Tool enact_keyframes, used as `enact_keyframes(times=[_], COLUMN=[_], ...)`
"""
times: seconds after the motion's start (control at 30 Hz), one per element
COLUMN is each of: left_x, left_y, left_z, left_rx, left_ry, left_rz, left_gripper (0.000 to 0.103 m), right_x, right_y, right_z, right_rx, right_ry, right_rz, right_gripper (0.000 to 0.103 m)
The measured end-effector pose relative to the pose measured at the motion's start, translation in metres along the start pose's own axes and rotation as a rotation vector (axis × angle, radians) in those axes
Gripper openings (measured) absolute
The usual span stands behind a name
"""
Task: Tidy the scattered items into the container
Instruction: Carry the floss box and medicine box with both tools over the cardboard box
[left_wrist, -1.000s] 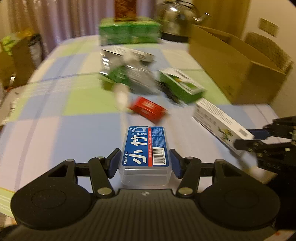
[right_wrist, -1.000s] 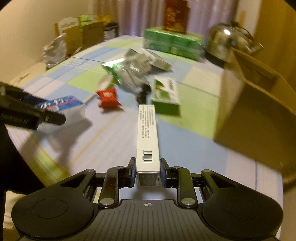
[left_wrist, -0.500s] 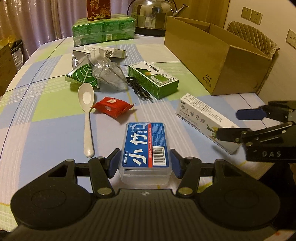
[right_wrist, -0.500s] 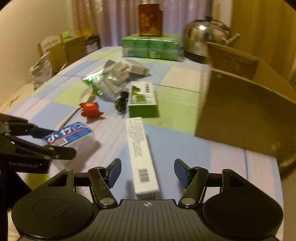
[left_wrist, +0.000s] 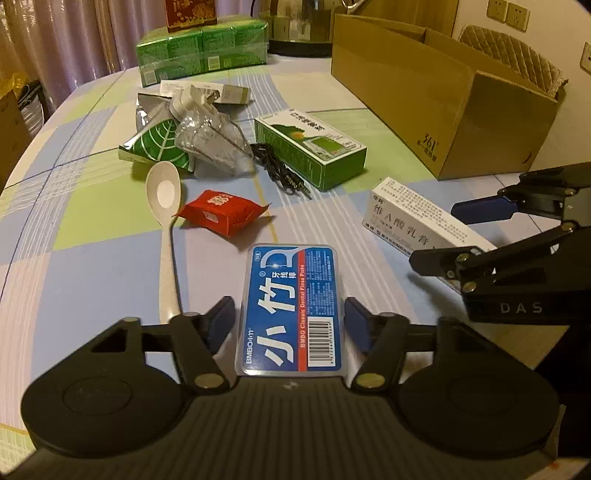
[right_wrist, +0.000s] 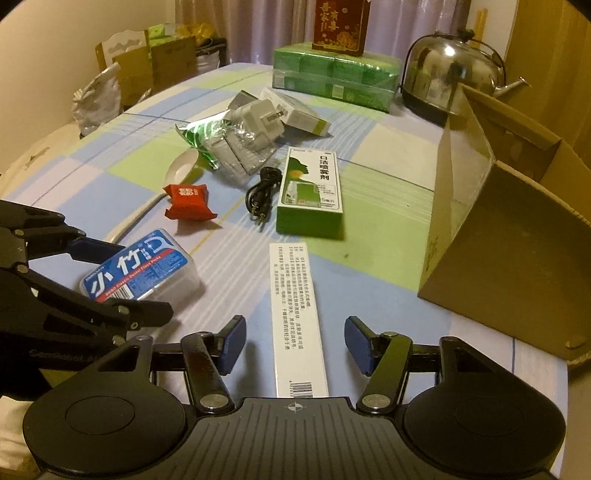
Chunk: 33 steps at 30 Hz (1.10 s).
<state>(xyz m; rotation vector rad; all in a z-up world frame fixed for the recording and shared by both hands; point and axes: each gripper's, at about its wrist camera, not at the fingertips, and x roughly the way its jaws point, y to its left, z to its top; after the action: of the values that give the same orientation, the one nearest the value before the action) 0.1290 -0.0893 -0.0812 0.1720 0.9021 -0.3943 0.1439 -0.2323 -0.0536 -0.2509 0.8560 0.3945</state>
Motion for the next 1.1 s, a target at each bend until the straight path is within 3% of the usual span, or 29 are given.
enact_keyframes(times=[0.23,0.4,0.77,1.1], left_x=[-0.007,-0.012,-0.034,-0.069], left_y=[0.0,0.001,-0.005,-0.048], left_z=[-0.001,0.0,0.01,0.078], left_rx=[0.011,0.001,0.018,0.139], left_ry=[-0.003,-0.01,-0.046,-0.175], left_rz=[-0.005,-0.007,-0.008,-0.091], left_gripper=[0.052,0.052,0.052,0.052], right_x=[0.003,0.009,-0.033,-0.113], right_y=[0.001,0.005,-0.002,-0.05], right_z=[0.0,0.001,0.003,0.025], right_rx=[-0.012,-0.034,0.04,0.136], right_ry=[0.009,0.03,-0.042,-0.194], right_rz=[0.005,0.003,-0.032,-0.155], right_gripper=[0.041,0.023,0.023,0.023])
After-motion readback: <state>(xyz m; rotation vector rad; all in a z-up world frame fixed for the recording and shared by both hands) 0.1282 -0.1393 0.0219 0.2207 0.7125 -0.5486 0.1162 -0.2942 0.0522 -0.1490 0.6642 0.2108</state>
